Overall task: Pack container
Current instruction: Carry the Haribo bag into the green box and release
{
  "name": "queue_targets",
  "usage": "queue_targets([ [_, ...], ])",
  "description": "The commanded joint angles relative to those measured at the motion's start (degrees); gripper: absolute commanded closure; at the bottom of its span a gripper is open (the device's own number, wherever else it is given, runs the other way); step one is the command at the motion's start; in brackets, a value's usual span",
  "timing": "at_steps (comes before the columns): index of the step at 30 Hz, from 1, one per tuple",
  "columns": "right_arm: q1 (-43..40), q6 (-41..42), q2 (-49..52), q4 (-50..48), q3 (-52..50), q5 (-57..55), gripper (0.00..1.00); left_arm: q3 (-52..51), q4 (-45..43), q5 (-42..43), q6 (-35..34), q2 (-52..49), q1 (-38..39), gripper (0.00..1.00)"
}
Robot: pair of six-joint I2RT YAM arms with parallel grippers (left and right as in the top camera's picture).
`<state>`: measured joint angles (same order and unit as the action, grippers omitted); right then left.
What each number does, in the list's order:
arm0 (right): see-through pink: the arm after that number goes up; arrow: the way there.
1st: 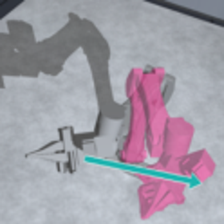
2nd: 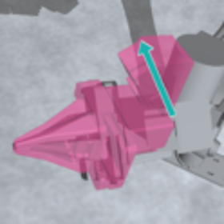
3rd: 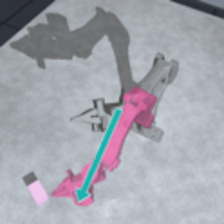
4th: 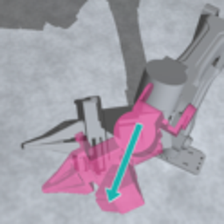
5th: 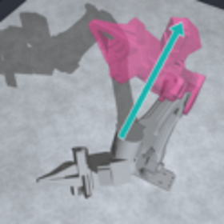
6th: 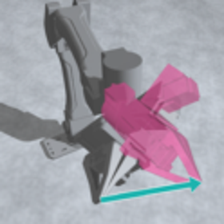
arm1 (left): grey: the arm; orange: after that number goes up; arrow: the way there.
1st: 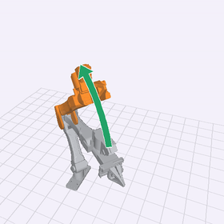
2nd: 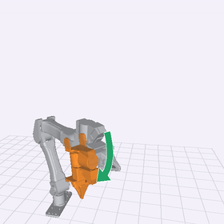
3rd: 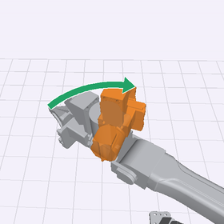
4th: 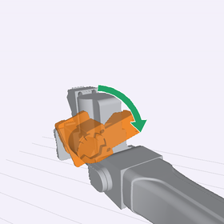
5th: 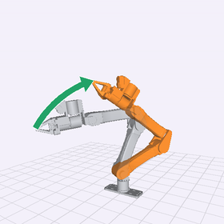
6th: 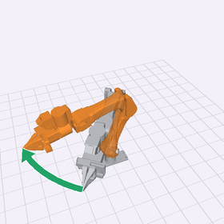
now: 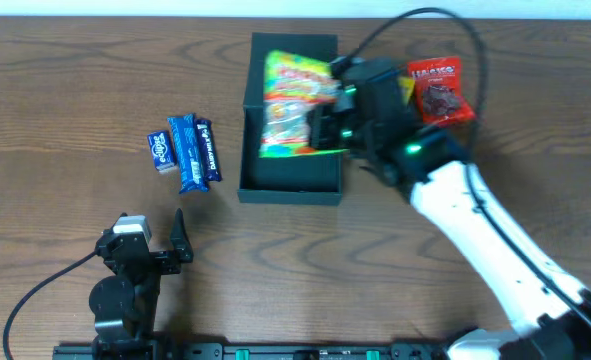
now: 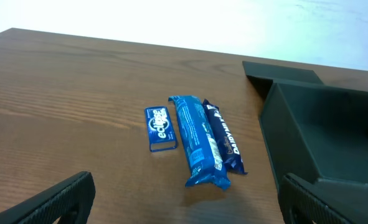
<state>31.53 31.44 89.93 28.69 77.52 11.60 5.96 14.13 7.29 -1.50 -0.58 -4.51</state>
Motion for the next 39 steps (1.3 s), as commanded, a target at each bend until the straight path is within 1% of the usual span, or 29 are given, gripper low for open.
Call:
queue_targets([
  [1,2.80,5.25,3.74,-0.79,0.50,-2.71,0.99,-1.40,0.59,-0.24,0.00,0.33,-0.33,0.05],
  [4,3.78,7.58,6.88,-0.20,0.50,-3.45,0.98,-1.40,0.59,-0.24,0.00,0.33,-0.33,0.05],
  [6,4.00,7.74,9.11,-0.22,0.50,-3.43,0.98,-1.40,0.59,-0.22,0.00,0.33,-0.33,0.05],
  [7,4.02,7.72,10.19,-0.39,0.50,-3.13,0.97,-1.40,0.59,-0.24,0.00,0.33,-0.33,0.05],
  [8,4.02,7.72,10.75,-0.63,0.50,-2.01,0.60,-1.40,0.59,-0.24,0.00,0.33,-0.33,0.05],
  [9,3.96,7.72,10.97,-0.85,0.50,-0.39,0.27,-1.40,0.59,-0.24,0.00,0.33,-0.33,0.05],
  [12,3.08,6.21,9.84,-1.46,1.42,3.50,0.02,-1.40,0.59,-0.24,0.00,0.33,-0.33,0.05],
  [13,2.58,4.96,8.83,-1.07,2.23,3.67,0.01,-1.40,0.59,-0.24,0.00,0.33,-0.33,0.05],
  [15,1.46,2.56,6.64,-0.07,3.69,3.17,0.01,-1.40,0.59,-0.24,0.00,0.33,-0.33,0.05],
  [17,0.31,0.68,4.37,1.64,4.94,0.39,0.01,-1.40,0.59,-0.24,0.00,0.33,-0.33,0.05],
  [18,-0.02,0.35,3.65,2.49,5.20,-1.44,0.05,-1.40,0.59,-0.24,0.00,0.33,-0.33,0.05],
  [19,-0.31,-0.02,2.95,3.65,5.25,-4.26,0.17,-1.40,0.59,-0.24,0.00,0.33,-0.33,0.05],
  [20,-0.46,-0.33,2.78,4.83,5.25,-6.40,0.39,-1.40,0.59,-0.24,0.00,0.33,-0.33,0.05],
  [21,-0.48,-0.37,2.84,6.58,5.25,-8.81,0.90,-1.40,0.59,-0.24,0.00,0.33,-0.33,0.05],
  [22,-0.48,-0.39,3.48,8.17,5.20,-10.78,0.98,-1.40,0.59,-0.24,0.00,0.33,-0.33,0.05],
  [27,0.52,-0.15,10.47,9.94,5.20,-13.16,0.98,-1.40,0.59,-0.24,0.00,0.33,-0.33,0.05],
  [30,0.55,2.97,15.98,9.86,5.20,-15.37,0.98,-1.40,0.59,-0.24,0.00,0.33,-0.33,0.05],
  [34,0.28,3.17,22.16,9.68,5.20,-15.23,0.98,-1.40,0.59,-0.24,0.00,0.33,-0.33,0.05],
  [39,0.37,3.21,28.06,7.17,5.20,-15.58,0.99,-1.40,0.59,-0.24,0.00,0.33,-0.33,0.05],
])
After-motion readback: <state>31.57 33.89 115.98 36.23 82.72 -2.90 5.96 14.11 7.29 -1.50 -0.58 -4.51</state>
